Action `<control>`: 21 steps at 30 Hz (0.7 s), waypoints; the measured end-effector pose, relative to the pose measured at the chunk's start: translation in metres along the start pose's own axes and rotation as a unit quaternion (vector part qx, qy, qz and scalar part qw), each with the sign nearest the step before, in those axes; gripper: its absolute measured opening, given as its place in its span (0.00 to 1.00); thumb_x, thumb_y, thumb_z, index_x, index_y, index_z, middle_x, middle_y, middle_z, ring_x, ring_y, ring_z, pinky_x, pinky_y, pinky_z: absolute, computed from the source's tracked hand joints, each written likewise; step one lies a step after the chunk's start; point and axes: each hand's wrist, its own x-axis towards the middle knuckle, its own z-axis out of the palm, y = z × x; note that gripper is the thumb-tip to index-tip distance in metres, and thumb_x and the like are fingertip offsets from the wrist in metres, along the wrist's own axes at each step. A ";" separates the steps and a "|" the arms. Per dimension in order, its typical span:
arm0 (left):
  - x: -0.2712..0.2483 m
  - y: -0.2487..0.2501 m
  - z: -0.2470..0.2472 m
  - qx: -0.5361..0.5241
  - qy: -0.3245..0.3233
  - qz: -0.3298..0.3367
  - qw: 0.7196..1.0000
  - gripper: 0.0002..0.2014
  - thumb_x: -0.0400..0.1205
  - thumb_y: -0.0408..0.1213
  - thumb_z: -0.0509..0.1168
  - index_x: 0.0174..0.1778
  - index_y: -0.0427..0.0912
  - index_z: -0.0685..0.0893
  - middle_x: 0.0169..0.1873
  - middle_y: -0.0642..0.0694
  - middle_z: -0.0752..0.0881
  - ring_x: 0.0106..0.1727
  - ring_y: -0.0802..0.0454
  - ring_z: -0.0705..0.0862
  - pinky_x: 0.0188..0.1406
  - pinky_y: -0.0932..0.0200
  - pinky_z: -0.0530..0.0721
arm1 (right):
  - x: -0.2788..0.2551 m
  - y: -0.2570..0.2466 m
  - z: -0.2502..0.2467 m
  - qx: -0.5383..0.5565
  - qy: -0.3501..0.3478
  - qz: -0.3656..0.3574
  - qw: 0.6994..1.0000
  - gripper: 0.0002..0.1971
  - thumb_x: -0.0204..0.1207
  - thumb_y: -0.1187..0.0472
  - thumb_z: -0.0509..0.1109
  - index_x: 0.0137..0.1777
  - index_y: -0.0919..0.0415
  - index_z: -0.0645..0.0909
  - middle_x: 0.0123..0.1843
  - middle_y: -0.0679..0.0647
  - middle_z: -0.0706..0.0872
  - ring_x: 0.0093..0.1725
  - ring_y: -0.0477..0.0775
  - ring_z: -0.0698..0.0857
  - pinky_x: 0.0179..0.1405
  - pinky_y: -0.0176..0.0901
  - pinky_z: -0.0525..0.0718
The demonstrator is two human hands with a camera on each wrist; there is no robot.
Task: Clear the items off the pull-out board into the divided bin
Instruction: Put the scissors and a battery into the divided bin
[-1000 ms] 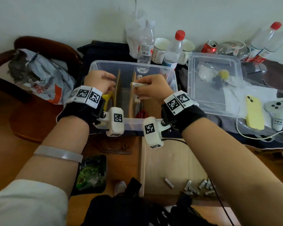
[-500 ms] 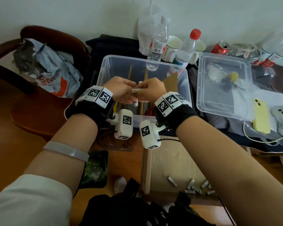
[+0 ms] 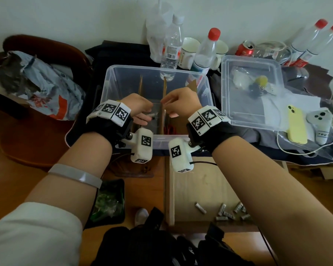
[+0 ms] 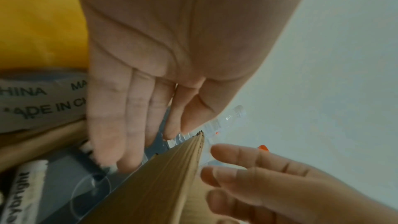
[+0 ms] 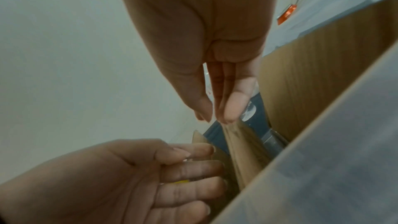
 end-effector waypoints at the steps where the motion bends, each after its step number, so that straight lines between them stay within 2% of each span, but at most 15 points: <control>1: 0.001 0.000 0.000 -0.001 0.001 0.004 1.000 0.17 0.82 0.30 0.60 0.67 0.34 0.77 0.42 0.46 0.81 0.39 0.51 0.85 0.27 0.64 0.87 | 0.000 0.005 -0.003 -0.004 0.026 0.003 1.000 0.13 0.70 0.72 0.67 0.47 0.60 0.89 0.44 0.54 0.90 0.39 0.52 0.89 0.50 0.47 0.90; 2: 0.002 0.001 0.001 0.002 0.002 0.008 1.000 0.16 0.81 0.30 0.60 0.65 0.35 0.78 0.42 0.45 0.82 0.38 0.52 0.85 0.29 0.63 0.88 | 0.000 0.011 -0.006 -0.014 0.060 0.009 0.998 0.13 0.69 0.71 0.67 0.46 0.57 0.89 0.43 0.52 0.89 0.42 0.51 0.88 0.53 0.47 0.88; 3: 0.003 0.001 0.003 0.007 0.003 0.012 1.000 0.15 0.81 0.30 0.61 0.63 0.37 0.79 0.42 0.44 0.83 0.36 0.52 0.85 0.30 0.62 0.88 | 0.000 0.016 -0.010 -0.033 0.096 0.019 0.995 0.14 0.68 0.70 0.66 0.46 0.55 0.89 0.48 0.53 0.88 0.48 0.51 0.87 0.57 0.47 0.86; 5: 0.003 0.002 0.006 0.010 0.000 0.018 1.000 0.12 0.79 0.27 0.61 0.58 0.39 0.80 0.40 0.44 0.84 0.34 0.52 0.84 0.32 0.62 0.88 | -0.001 0.025 -0.016 -0.094 0.148 0.042 0.984 0.15 0.69 0.69 0.65 0.51 0.52 0.86 0.62 0.57 0.80 0.63 0.58 0.79 0.65 0.47 0.79; 6: 0.003 0.003 0.009 0.011 -0.003 0.020 1.000 0.12 0.79 0.26 0.61 0.56 0.40 0.80 0.39 0.44 0.84 0.33 0.52 0.83 0.34 0.60 0.88 | -0.002 0.028 -0.019 -0.129 0.152 0.058 0.978 0.17 0.70 0.68 0.64 0.55 0.53 0.85 0.65 0.59 0.76 0.66 0.61 0.76 0.66 0.48 0.76; 8: 0.003 0.003 0.014 0.019 -0.010 0.026 0.999 0.13 0.79 0.25 0.62 0.57 0.41 0.77 0.39 0.44 0.84 0.34 0.51 0.83 0.42 0.56 0.87 | -0.004 0.033 -0.021 -0.185 0.111 0.085 0.973 0.19 0.71 0.68 0.63 0.62 0.55 0.80 0.68 0.61 0.72 0.65 0.64 0.76 0.63 0.47 0.77; 10: 0.003 0.004 0.019 0.028 -0.020 0.028 0.999 0.15 0.78 0.24 0.63 0.58 0.43 0.74 0.40 0.44 0.84 0.36 0.51 0.83 0.45 0.54 0.86 | -0.006 0.034 -0.019 -0.199 0.053 0.075 0.976 0.21 0.72 0.70 0.63 0.65 0.57 0.77 0.69 0.60 0.73 0.64 0.62 0.79 0.60 0.46 0.78; 12: 0.004 0.004 0.022 0.039 -0.026 0.029 0.998 0.18 0.78 0.25 0.65 0.62 0.43 0.73 0.40 0.45 0.85 0.37 0.50 0.84 0.46 0.53 0.86 | -0.009 0.034 -0.015 -0.184 0.020 0.051 0.981 0.23 0.70 0.72 0.66 0.65 0.57 0.77 0.69 0.58 0.76 0.65 0.60 0.79 0.61 0.46 0.78; 15: 0.004 0.001 0.024 0.050 -0.023 0.035 0.998 0.25 0.77 0.24 0.66 0.71 0.40 0.72 0.41 0.44 0.85 0.41 0.49 0.86 0.50 0.51 0.87 | -0.011 0.030 -0.005 -0.159 0.012 0.032 0.987 0.23 0.68 0.72 0.67 0.63 0.55 0.78 0.66 0.55 0.80 0.65 0.58 0.79 0.57 0.43 0.77; 18: 0.002 -0.002 0.026 0.050 -0.012 0.047 0.998 0.26 0.77 0.23 0.66 0.72 0.40 0.72 0.45 0.42 0.86 0.44 0.48 0.86 0.50 0.52 0.87 | -0.010 0.028 0.002 -0.151 0.007 0.035 0.988 0.22 0.71 0.71 0.65 0.64 0.55 0.76 0.65 0.56 0.81 0.63 0.60 0.81 0.55 0.45 0.78; 21: -0.001 -0.004 0.032 0.076 0.015 0.067 0.995 0.25 0.77 0.26 0.66 0.72 0.40 0.73 0.53 0.38 0.86 0.44 0.48 0.86 0.52 0.50 0.87 | -0.009 0.029 0.005 -0.151 0.002 0.031 0.988 0.23 0.74 0.69 0.63 0.68 0.54 0.72 0.65 0.58 0.81 0.64 0.62 0.80 0.56 0.48 0.78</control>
